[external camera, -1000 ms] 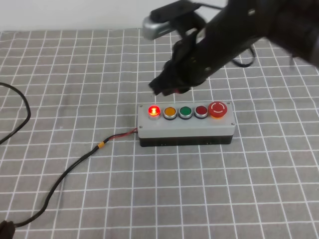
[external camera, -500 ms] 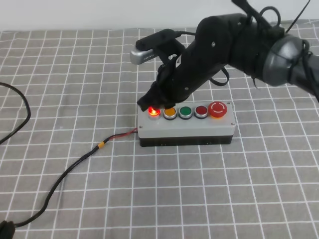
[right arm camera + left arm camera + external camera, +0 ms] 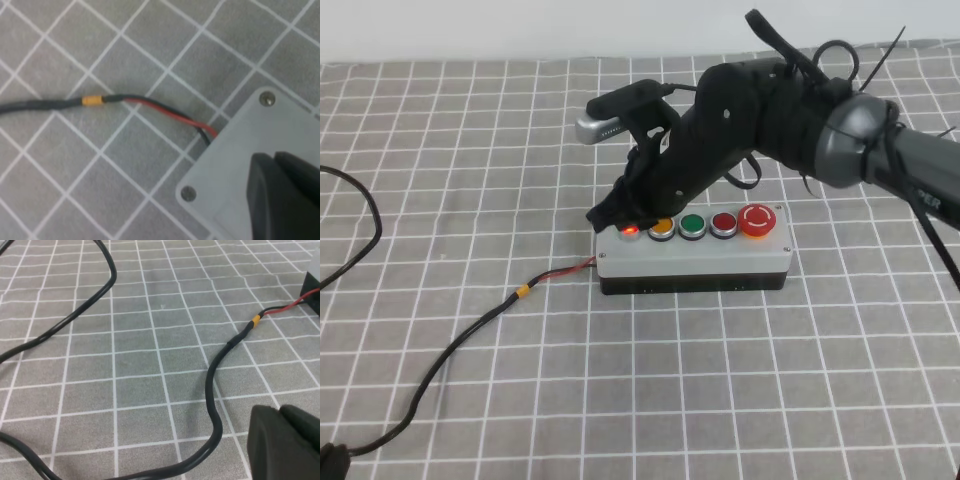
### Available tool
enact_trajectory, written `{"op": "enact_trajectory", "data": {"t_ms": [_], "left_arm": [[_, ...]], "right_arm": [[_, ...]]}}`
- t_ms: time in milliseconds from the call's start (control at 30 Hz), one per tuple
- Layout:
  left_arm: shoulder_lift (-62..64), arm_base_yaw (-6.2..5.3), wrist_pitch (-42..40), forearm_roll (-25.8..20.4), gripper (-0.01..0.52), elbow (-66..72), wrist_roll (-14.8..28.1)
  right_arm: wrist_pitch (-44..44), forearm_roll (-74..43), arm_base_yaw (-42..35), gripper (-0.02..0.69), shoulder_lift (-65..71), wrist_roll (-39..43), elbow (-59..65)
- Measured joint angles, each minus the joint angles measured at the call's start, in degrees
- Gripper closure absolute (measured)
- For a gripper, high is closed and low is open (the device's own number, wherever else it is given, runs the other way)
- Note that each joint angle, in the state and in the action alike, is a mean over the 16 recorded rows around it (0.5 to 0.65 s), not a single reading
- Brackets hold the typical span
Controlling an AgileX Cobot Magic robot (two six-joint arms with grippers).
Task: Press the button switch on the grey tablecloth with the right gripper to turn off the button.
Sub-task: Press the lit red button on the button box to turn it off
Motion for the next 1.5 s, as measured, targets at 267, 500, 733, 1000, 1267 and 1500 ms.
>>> {"op": "enact_trajectory", "data": {"t_ms": [267,500,733,1000,1267,1500], "left_arm": [[0.0,0.00,0.0,0.0,0.517,0.0,0.0],[0.0,0.00,0.0,0.0,0.517,0.0,0.0],[0.0,0.00,0.0,0.0,0.517,0.0,0.0],[0.0,0.00,0.0,0.0,0.517,0.0,0.0],[0.0,0.00,0.0,0.0,0.517,0.0,0.0],[0.0,0.00,0.0,0.1,0.517,0.0,0.0]], "right_arm": [[0.1,-1.2,0.0,0.681,0.4,2.7,-1.3],[1.1,-3.8,0.0,0.681,-4.0,4.3,-3.9],[5.0,-8.6,0.0,0.681,-13.3,4.7,-6.9],[13.4,-17.1,0.0,0.681,-26.7,7.0,-6.2],[16.2,-23.1,0.0,0.681,-41.5,12.3,5.9],[8.8,-23.8,0.0,0.681,-56.2,17.4,26.3]]}}
